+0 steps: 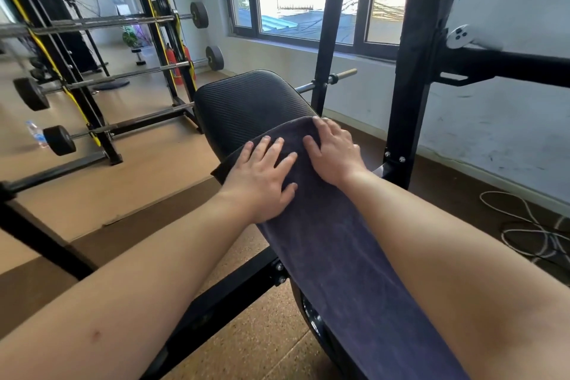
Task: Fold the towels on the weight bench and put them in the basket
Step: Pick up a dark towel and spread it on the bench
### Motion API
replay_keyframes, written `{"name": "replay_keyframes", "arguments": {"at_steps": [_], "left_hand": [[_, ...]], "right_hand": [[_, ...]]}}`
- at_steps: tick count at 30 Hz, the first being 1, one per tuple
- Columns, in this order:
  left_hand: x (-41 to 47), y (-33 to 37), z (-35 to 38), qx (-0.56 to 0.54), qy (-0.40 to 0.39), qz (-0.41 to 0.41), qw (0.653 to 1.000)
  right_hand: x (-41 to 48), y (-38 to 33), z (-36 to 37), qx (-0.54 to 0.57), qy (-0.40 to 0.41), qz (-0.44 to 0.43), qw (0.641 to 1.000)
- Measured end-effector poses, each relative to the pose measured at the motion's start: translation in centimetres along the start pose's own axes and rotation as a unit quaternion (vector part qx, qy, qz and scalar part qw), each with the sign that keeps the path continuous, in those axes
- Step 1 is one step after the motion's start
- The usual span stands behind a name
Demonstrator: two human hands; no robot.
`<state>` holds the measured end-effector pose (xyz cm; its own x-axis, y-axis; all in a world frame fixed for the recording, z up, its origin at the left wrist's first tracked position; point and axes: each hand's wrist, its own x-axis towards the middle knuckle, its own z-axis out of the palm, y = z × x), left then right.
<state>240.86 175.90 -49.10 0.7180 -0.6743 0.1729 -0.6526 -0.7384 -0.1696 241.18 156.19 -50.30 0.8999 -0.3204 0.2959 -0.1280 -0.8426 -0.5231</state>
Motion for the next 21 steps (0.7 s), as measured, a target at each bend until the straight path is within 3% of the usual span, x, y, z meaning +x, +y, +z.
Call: {"name": "replay_keyframes", "arguments": {"at_steps": [2,6,12,21], "left_hand": [[-0.1,-0.4,0.8,-0.005,-0.001,-0.004,1.0],[-0.1,-0.1,0.9,-0.007,0.003,-0.007,1.0],[1.7,0.5,-0.9,0.011,0.064,-0.027,0.997],[2.8,0.8,-0.1,-0.049,0.083,-0.055,0.994]], "right_hand": [[0.7,0.3,-0.7,0.078,0.032,0.059,0.995],[2.0,1.3,-1.7,0.097,-0.048,0.165,0.98],[2.8,0.9,-2.8,0.156,0.015,0.126,0.979],[4.2,0.0,-3.8,0.225,0.079,0.016,0.971]]}}
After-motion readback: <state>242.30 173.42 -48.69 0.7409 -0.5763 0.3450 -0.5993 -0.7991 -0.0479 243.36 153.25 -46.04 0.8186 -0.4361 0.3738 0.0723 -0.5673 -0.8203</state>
